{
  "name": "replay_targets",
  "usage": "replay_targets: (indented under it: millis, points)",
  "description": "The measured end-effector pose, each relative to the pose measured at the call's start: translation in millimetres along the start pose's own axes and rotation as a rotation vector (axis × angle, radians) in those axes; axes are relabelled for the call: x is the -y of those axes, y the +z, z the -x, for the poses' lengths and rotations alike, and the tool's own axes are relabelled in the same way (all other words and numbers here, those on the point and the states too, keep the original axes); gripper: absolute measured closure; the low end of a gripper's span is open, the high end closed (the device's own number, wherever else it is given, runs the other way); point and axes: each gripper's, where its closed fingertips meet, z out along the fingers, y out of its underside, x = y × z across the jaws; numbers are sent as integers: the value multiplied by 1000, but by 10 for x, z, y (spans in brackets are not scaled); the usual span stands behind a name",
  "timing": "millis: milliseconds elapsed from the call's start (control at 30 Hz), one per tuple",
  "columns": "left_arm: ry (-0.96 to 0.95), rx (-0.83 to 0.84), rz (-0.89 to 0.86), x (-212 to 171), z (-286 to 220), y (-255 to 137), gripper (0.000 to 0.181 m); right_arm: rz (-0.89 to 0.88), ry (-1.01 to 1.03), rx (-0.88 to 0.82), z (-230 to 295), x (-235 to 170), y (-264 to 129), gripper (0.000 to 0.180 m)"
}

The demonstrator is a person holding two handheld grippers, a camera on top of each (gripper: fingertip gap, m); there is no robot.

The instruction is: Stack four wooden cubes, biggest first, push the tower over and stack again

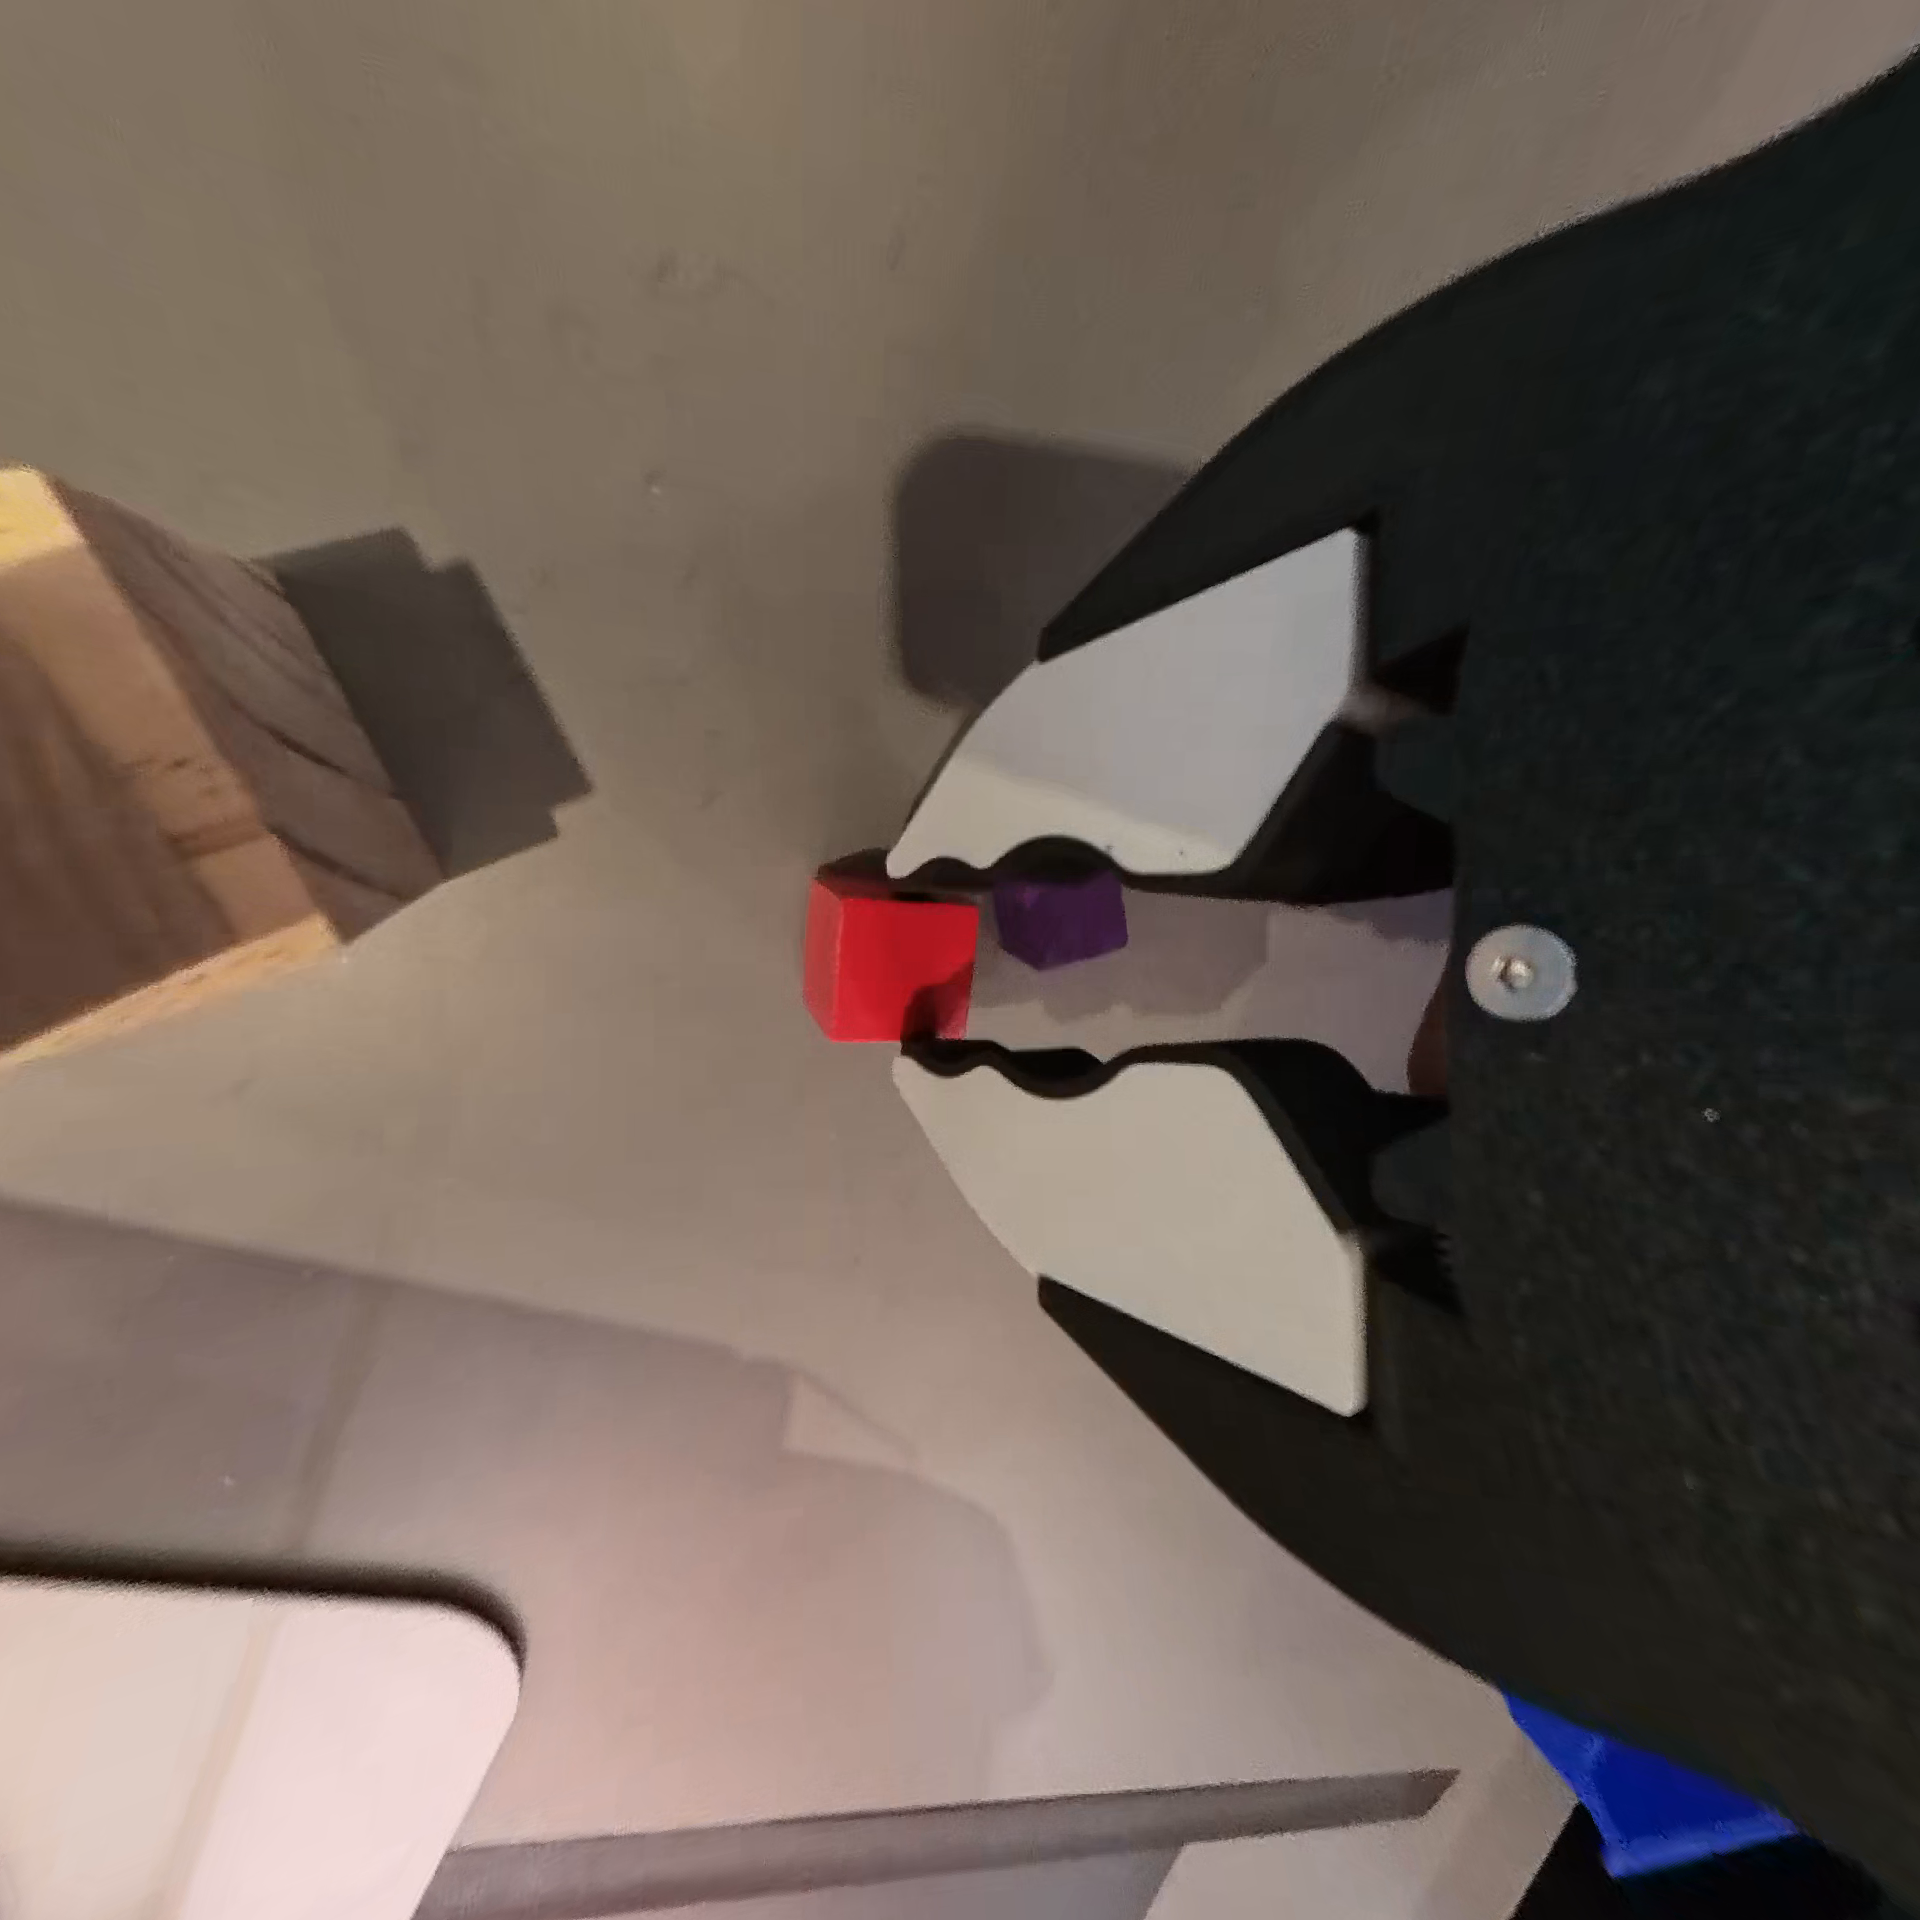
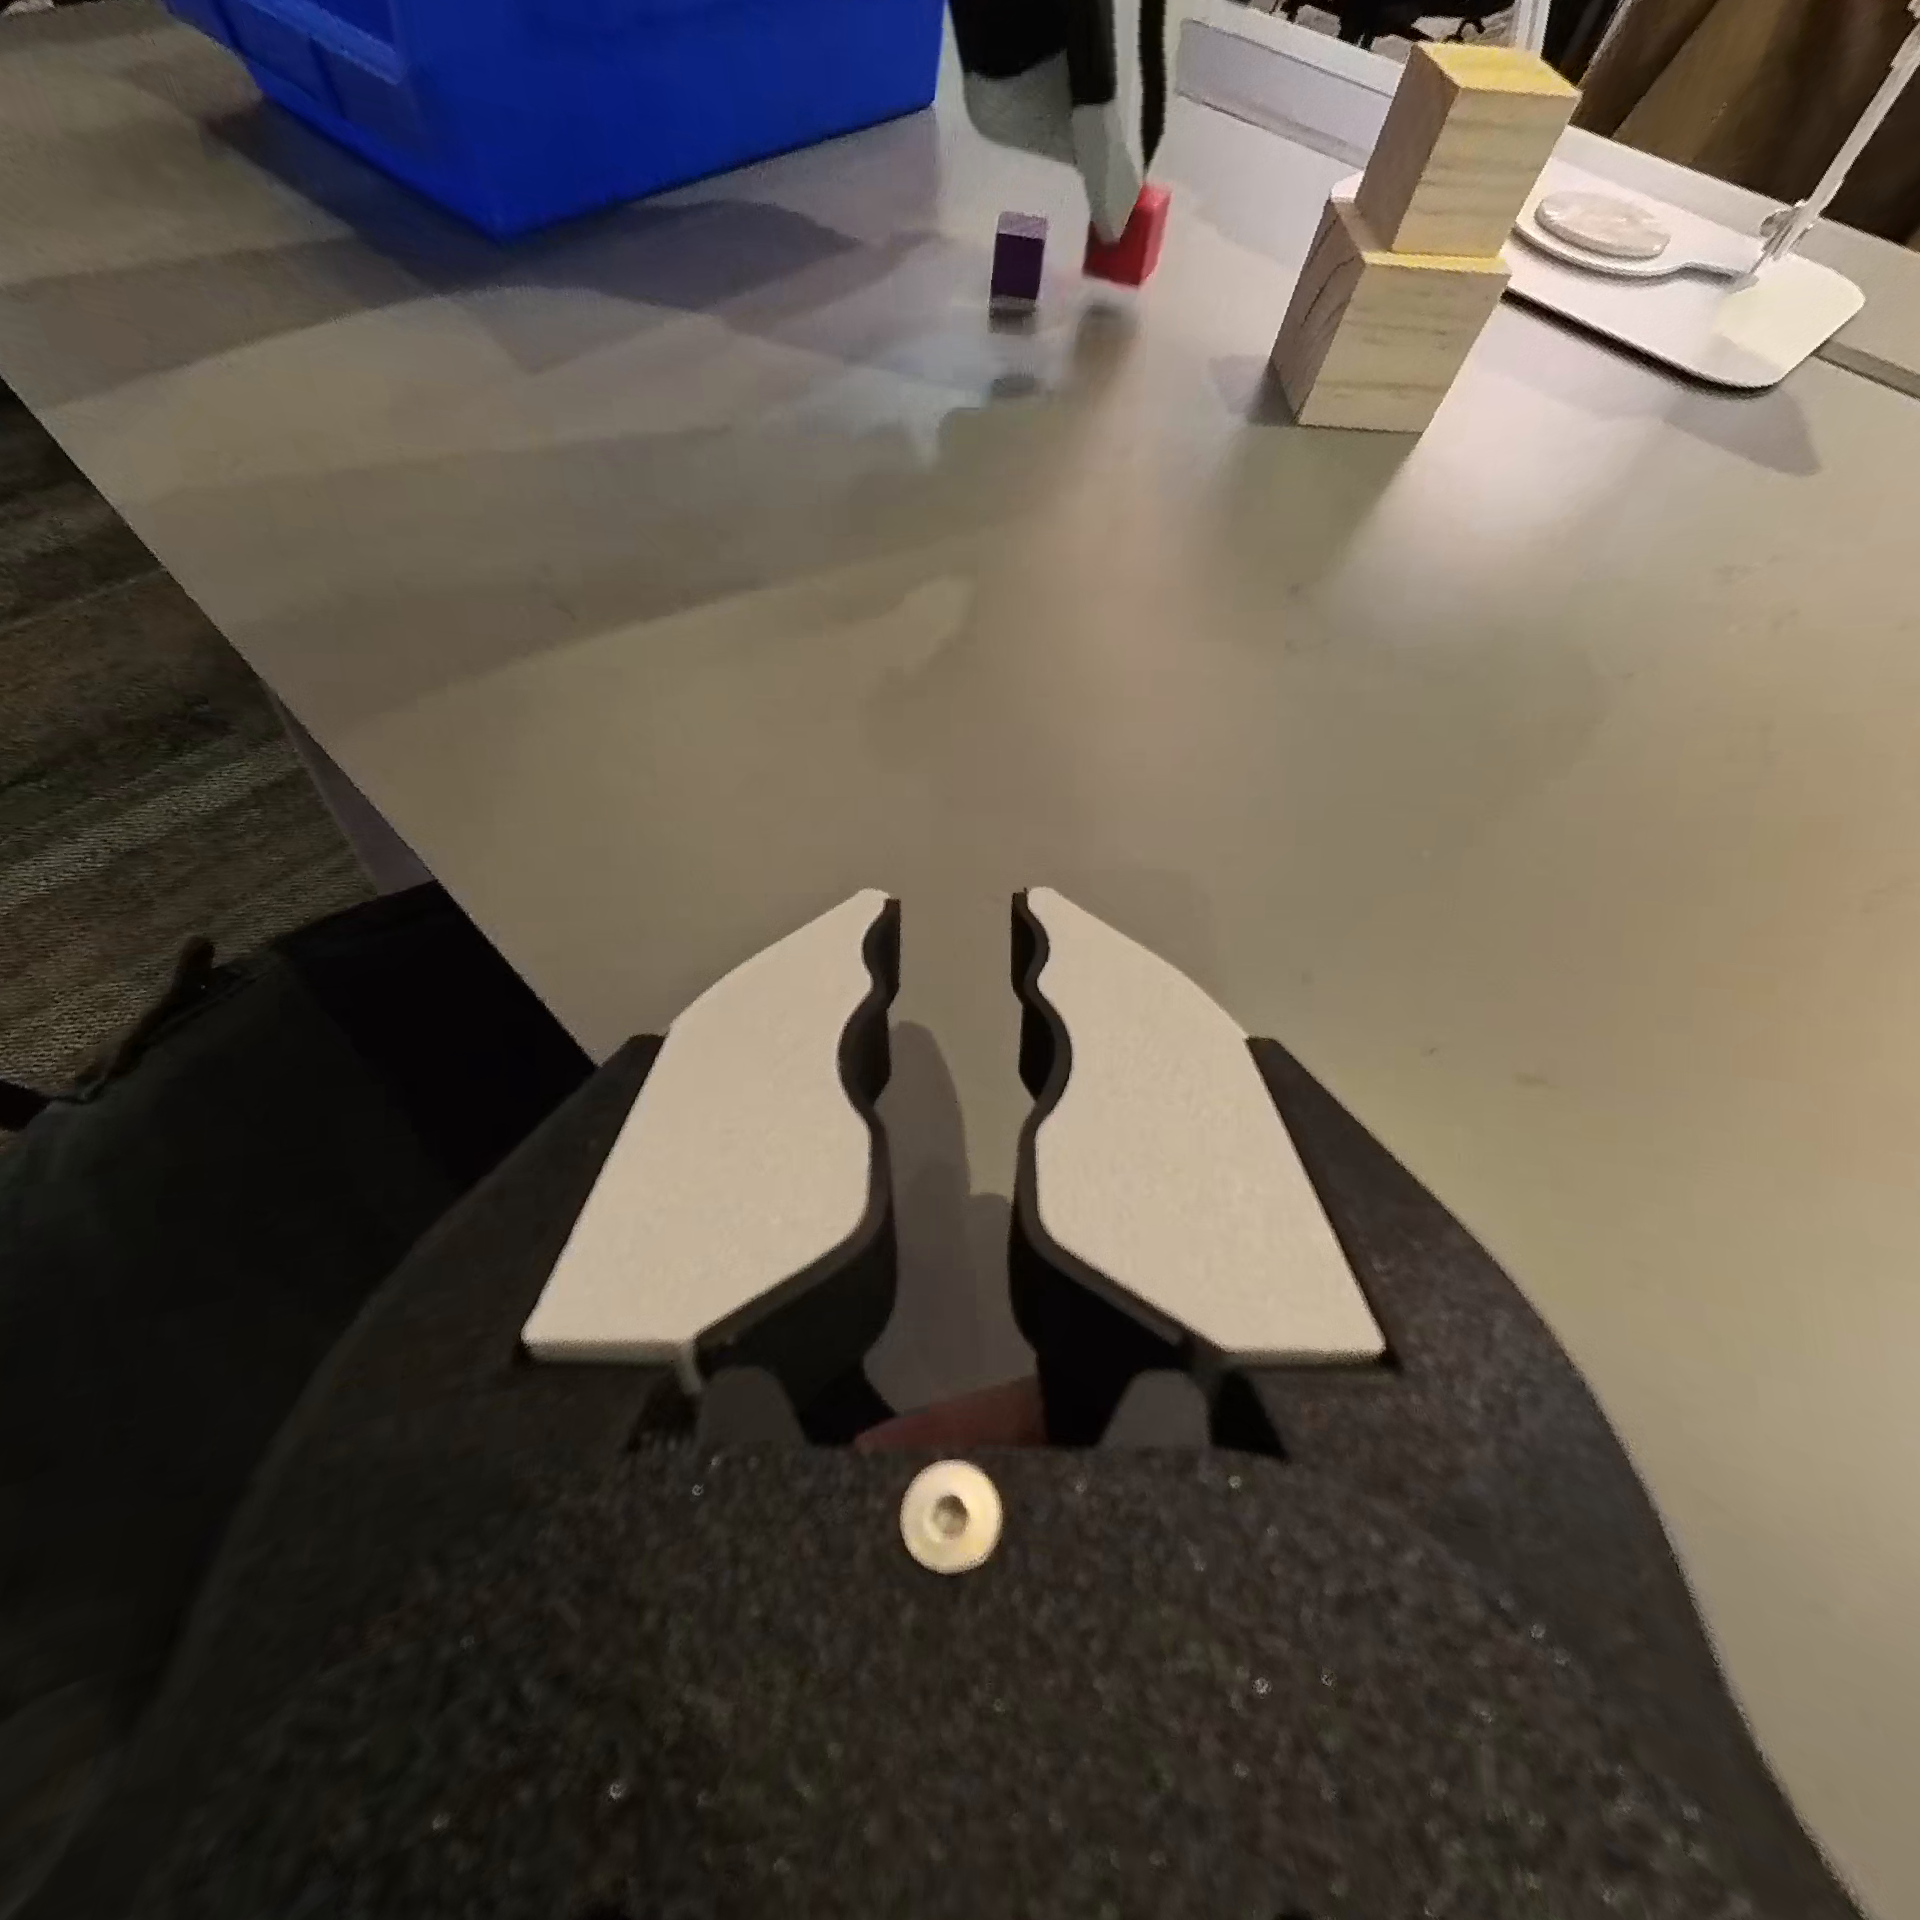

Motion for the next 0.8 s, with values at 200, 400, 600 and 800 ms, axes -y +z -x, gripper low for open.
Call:
replay_targets:
  millis: [200,400,600,800]
  points:
    - [-159,97,-211,594,290,-662,155,-7,-9,1,22,25,-17,160]
    - [-175,60,-190,1189,65,-930,155,-3,-9,18,66,29,-9,160]
    - [-181,95,-10,1253,-33,-685,155,-13,-19,23,103,58,-61,160]
    - [-227,78,24,1183,-9,-575,155,-13,-20,23,109,48,-90,160]
